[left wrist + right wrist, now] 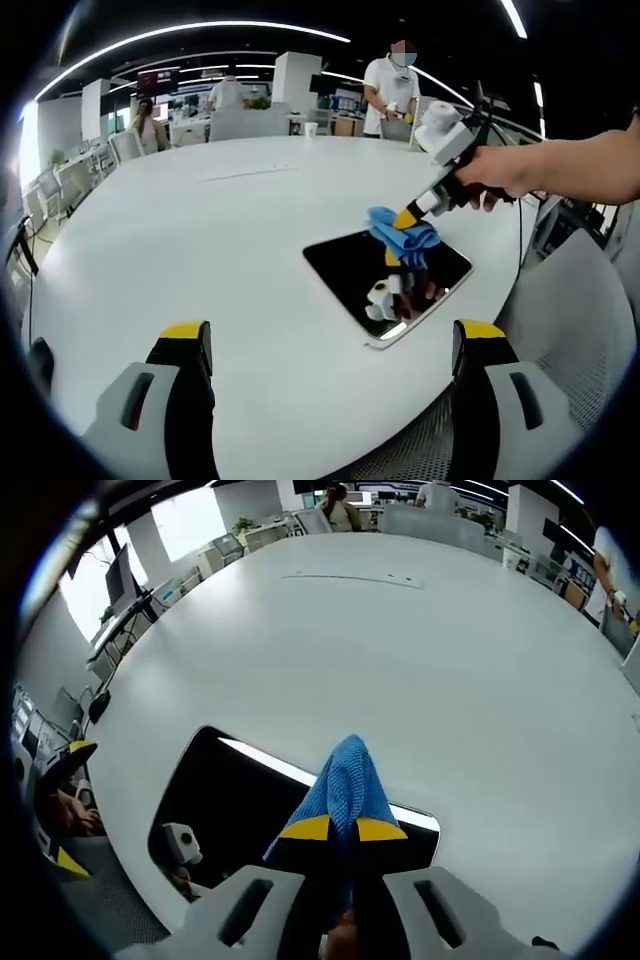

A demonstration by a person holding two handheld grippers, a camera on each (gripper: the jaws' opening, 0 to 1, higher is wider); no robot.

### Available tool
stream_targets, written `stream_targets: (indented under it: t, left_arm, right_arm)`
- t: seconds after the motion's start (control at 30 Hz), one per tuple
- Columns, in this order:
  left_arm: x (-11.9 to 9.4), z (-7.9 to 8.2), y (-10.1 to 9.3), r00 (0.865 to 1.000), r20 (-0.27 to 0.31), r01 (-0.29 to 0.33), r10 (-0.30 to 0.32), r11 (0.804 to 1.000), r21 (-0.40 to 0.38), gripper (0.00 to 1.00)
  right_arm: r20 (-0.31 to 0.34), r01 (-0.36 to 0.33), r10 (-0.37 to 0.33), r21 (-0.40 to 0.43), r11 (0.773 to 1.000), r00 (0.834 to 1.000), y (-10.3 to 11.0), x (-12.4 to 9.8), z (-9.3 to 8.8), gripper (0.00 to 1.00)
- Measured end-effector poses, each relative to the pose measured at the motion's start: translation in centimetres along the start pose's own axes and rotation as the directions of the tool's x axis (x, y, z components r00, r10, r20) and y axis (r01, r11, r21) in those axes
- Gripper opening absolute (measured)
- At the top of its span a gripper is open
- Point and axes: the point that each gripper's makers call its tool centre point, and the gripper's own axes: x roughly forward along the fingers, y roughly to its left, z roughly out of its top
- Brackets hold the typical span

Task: Wipe the mirror surface with the cleaning cloth until all visible marks leave the cleaned area.

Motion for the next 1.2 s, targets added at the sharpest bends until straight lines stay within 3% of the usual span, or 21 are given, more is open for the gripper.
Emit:
stream_targets:
  t: [0.3, 0.63, 1.2]
  left_arm:
    - [-0.1, 0.2, 0.1, 1.000, 0.010, -0.006, 0.006, 1.000, 0.000, 0.99]
    - [0.0, 0.2, 0.3, 1.000, 0.014, -0.009, 0.009, 1.000, 0.001, 0.98]
    - [-0.3, 0.4, 0.0, 1.000, 0.019, -0.005, 0.005, 1.000, -0.001, 0.98]
  right_arm:
    - [0.007, 0.049, -0.049, -0.037, 0.998, 0.999, 0.9, -0.2, -0.7, 0.01]
    - [0.050, 0.044, -0.043, -0.017, 0.999, 0.998, 2.1, -1.5, -2.9, 0.01]
    - [0.049, 0.010, -0.011, 0.033, 0.999, 0.999, 3.4, -2.7, -5.4, 0.01]
